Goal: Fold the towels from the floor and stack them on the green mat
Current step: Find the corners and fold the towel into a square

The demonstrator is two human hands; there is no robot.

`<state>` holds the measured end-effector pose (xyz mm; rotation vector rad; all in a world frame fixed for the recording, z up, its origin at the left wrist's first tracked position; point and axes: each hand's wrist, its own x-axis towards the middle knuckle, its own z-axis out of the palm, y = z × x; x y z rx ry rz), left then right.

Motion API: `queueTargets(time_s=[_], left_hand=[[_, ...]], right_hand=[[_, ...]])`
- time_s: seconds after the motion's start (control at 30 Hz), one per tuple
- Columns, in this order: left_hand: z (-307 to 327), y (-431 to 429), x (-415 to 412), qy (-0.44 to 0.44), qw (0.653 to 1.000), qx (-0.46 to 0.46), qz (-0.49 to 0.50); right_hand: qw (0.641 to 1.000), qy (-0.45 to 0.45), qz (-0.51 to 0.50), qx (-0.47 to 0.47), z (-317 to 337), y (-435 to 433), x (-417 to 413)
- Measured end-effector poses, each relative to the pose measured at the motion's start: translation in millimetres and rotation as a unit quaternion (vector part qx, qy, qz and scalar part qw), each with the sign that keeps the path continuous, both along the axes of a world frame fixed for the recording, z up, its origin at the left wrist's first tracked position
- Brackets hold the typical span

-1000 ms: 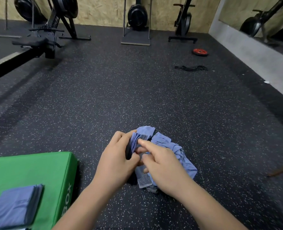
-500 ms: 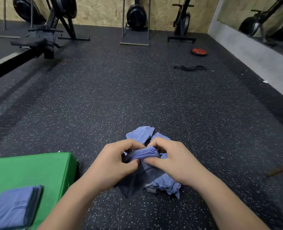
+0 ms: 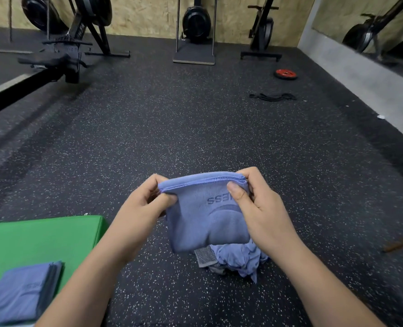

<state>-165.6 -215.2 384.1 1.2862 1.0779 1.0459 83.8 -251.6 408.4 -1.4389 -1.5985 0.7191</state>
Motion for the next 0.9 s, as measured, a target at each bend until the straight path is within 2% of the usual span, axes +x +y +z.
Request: queueTargets(time_s=[0.07,0.13,0.23,0.3,0.37,0.43,0.5,0.6,0.67,0.73,0.83,0.9], left_hand=[[-1,-3,9,-0.038,0.999,-0.024,0.021],[-3,-6,18,-0.04,0.998,-0.02,0.049],[-7,-11,24,0.019,0.995,0.031,0.092],[-6,-15,27,0.064,0.99,0.049,0.116],[-5,-17,27,0.089,0.986,0.053,0.128],[-3,-15,23,0.097,0.985,0.052,0.133],[-1,-11,16,0.087,0.986,0.049,0.136],[1,-5,6,0.075,0.986,0.042,0.143],[-3,-3,1,0.091,0.984,0.02,0.153],[-5,-5,2,0.086,0.986,-0.019,0.142],[-12,-7,4,-0.005,0.993,-0.095,0.066],[-16,-6,2,-0.022,0.994,-0.107,-0.001]], right_hand=[[1.0,0.008,-0.029,-0.002,0,0,-4],[0.999,0.0,-0.05,-0.011,-3,2,-6],[0.997,-0.017,-0.07,-0.041,-8,3,-11],[0.995,0.006,-0.072,-0.063,-14,4,-13],[0.983,0.104,-0.057,-0.139,-18,7,-17],[0.934,0.259,-0.018,-0.244,-19,10,-21],[0.895,0.324,0.042,-0.304,-19,9,-22],[0.898,0.304,0.081,-0.309,-23,6,-25],[0.927,0.272,0.056,-0.251,-27,5,-30],[0.964,0.197,0.007,-0.179,-30,7,-36],[0.986,0.12,-0.052,-0.102,-27,8,-38],[0.992,0.07,-0.073,-0.071,-23,7,-36]])
